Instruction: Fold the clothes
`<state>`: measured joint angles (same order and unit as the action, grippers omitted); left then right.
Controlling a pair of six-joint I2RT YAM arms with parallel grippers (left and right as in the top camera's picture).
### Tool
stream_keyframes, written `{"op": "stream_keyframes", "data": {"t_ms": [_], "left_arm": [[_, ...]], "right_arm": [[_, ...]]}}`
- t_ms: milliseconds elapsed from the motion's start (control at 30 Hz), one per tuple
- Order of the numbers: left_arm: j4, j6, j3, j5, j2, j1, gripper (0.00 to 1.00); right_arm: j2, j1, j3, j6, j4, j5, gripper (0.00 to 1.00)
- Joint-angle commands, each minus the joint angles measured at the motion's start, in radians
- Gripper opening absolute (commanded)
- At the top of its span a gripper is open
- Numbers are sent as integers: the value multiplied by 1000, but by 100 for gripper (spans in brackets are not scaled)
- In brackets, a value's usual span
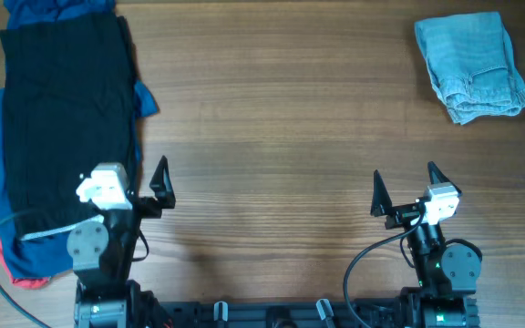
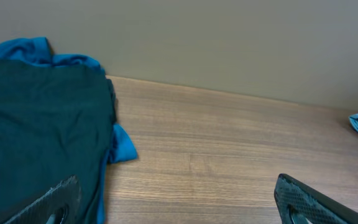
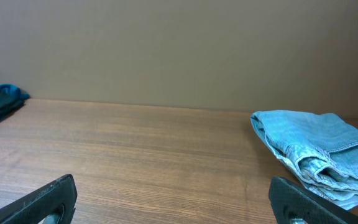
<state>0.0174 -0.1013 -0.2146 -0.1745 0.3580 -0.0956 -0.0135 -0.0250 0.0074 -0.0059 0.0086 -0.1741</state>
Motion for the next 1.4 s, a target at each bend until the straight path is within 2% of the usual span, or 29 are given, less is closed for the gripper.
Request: {"op": "stream_keyframes", "data": {"t_ms": [0,133,367,700,833,1033,1367], "left_arm": [[-7,19,70,-11,-110,-31,100],[-16,19,110,-11,-198,-50,100],[-162,15,206,7,-285,-55,100],[-161,11,209,34,-355,-55,100],[-134,-18,209,37,-355,-54,100],[50,-18,209,40,-355,-55,100],[48,-18,209,45,-355,-54,100]], "right_arm": [[10,4,-2,-11,3,18,99],[10,4,-2,-11,3,18,100],[10,4,-2,-11,3,18,100],[10,4,-2,-11,3,18,100],[10,4,-2,-11,3,18,100],[10,4,-2,-11,3,18,100],[10,4,-2,-11,3,18,99]]}}
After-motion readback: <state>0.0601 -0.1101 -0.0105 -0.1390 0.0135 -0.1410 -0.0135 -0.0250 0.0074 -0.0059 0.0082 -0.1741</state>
